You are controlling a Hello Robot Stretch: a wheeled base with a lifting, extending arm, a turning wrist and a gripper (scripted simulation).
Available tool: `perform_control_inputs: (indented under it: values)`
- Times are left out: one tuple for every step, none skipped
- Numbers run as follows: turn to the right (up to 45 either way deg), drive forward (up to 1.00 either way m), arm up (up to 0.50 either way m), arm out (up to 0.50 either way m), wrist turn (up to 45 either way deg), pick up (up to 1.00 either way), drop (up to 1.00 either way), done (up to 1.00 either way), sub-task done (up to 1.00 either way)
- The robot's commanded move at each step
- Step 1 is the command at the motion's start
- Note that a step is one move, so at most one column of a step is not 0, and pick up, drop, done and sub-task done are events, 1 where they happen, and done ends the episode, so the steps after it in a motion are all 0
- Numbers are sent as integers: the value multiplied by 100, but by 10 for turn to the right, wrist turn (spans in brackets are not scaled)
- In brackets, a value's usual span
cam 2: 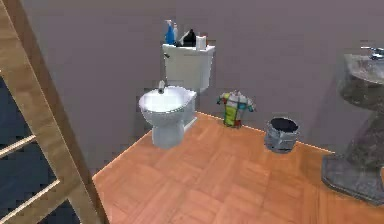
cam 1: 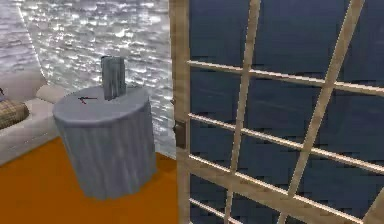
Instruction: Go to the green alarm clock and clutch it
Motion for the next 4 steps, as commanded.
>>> perform_control_inputs:
  values:
    - [450,0,0,0,0,0,0,0,0]
    - [450,0,0,0,0,0,0,0,0]
    - [450,0,0,0,0,0,0,0,0]
    - [210,0,0,0,0,0,0,0,0]
